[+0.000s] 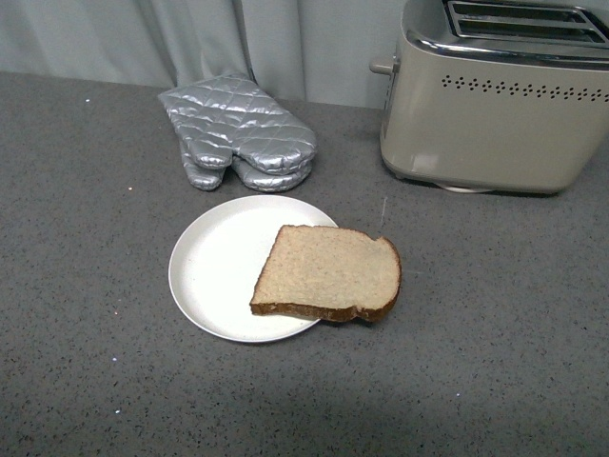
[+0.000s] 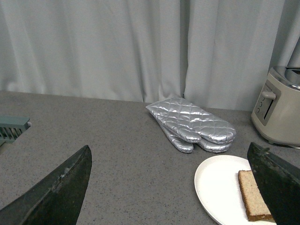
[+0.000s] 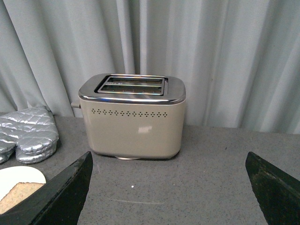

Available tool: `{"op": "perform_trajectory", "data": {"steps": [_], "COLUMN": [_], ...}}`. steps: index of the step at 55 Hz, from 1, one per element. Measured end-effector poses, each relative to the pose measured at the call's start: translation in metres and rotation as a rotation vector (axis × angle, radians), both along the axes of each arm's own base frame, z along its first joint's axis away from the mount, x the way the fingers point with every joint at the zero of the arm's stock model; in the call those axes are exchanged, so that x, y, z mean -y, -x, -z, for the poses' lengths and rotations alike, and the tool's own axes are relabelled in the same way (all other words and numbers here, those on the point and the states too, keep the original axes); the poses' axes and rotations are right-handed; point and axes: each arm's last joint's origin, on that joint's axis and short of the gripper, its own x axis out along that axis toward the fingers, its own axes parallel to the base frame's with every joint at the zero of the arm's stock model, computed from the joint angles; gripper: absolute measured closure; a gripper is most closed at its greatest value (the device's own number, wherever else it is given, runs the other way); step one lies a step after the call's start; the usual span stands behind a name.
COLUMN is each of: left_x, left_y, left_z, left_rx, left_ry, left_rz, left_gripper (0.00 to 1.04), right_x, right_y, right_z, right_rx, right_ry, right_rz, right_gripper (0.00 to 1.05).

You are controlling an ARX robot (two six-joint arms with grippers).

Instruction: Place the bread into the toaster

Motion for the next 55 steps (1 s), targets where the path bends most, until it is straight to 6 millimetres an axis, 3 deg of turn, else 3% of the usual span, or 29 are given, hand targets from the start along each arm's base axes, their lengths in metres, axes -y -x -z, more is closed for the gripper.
{"op": "perform_trajectory", "data": {"steps": [21,26,31,42,47,55], "left_x": [0.000,0.001,0.003,0.011,0.012,0.013], "left_y": [0.000,-0.003,-0.011,-0.049,-0.078,-0.107], "left_z": [0.000,0.004,0.008,0.008,0.019,0.030], "left_rx": [0.000,-0.212,-0.306,-0.414,-0.510,-0.579], "left_ry": [0.001,0.121,0.189,0.272,0.270,0.266], "left_rz": [0.000,-0.176,-0.254,-0.171,-0.133,-0.115], "left_gripper": [0.07,0.07,0.07,0.07,0.07,0.07], "right_x": [0.000,0.000,0.000,0.000,0.000,0.000], "right_y": [0.000,0.000,0.000,0.000,0.000,0.000], "right_z": [0.000,0.000,0.000,0.000,0.000,0.000], "right_rx": [0.000,0.000,0.001,0.001,0.001,0.001], "right_ry": [0.000,0.000,0.000,0.000,0.000,0.000], "right_rz": [0.000,0.000,0.000,0.000,0.000,0.000], "right_gripper": [0.10,0.10,0.10,0.10,0.10,0.10]}}
